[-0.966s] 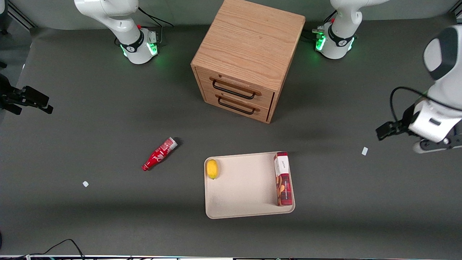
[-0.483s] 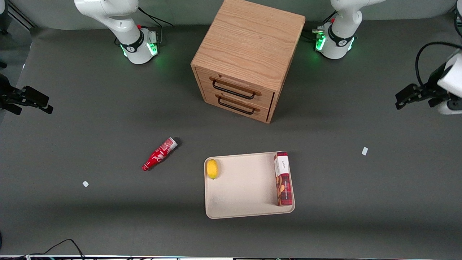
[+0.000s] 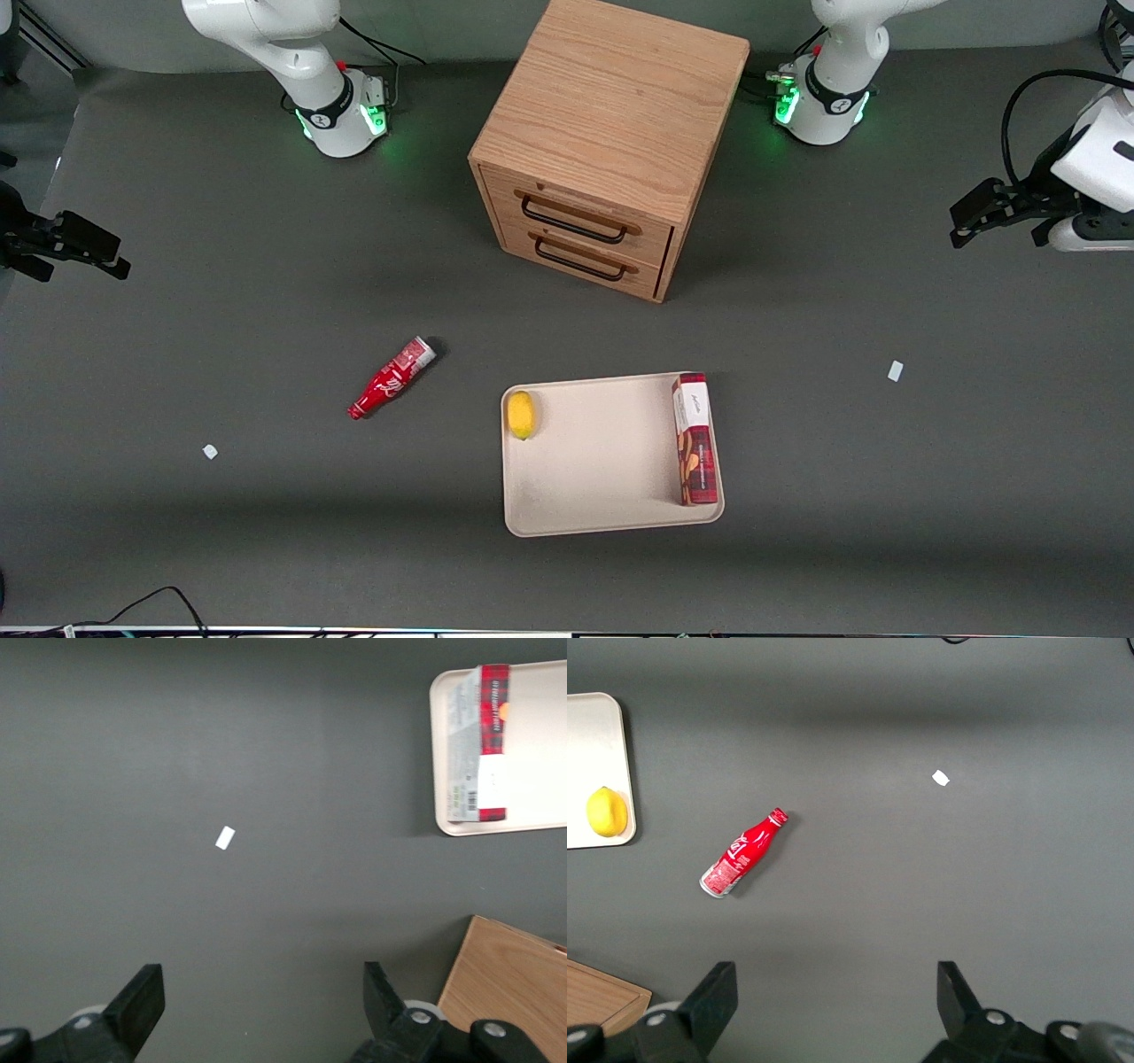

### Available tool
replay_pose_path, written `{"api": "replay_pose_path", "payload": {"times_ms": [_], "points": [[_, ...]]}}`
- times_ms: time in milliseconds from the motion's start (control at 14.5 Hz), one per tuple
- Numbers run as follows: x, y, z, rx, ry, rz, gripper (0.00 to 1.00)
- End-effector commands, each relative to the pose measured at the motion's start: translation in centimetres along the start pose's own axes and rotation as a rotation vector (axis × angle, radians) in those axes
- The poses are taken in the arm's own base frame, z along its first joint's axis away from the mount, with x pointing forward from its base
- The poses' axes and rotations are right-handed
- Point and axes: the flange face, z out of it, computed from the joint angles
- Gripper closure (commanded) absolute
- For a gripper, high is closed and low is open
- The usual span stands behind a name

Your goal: Place red cookie box on tray

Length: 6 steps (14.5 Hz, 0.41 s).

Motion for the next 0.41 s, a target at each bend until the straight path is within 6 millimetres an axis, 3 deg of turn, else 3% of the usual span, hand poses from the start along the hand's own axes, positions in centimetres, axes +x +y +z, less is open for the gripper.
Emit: {"api": "replay_pose_path", "payload": {"times_ms": [0, 345], "points": [[-0.32, -0.55, -0.26, -0.028, 0.003, 0.036, 0.0], [-0.28, -0.75, -0.57, -0.015, 0.004, 0.03, 0.0]]}}
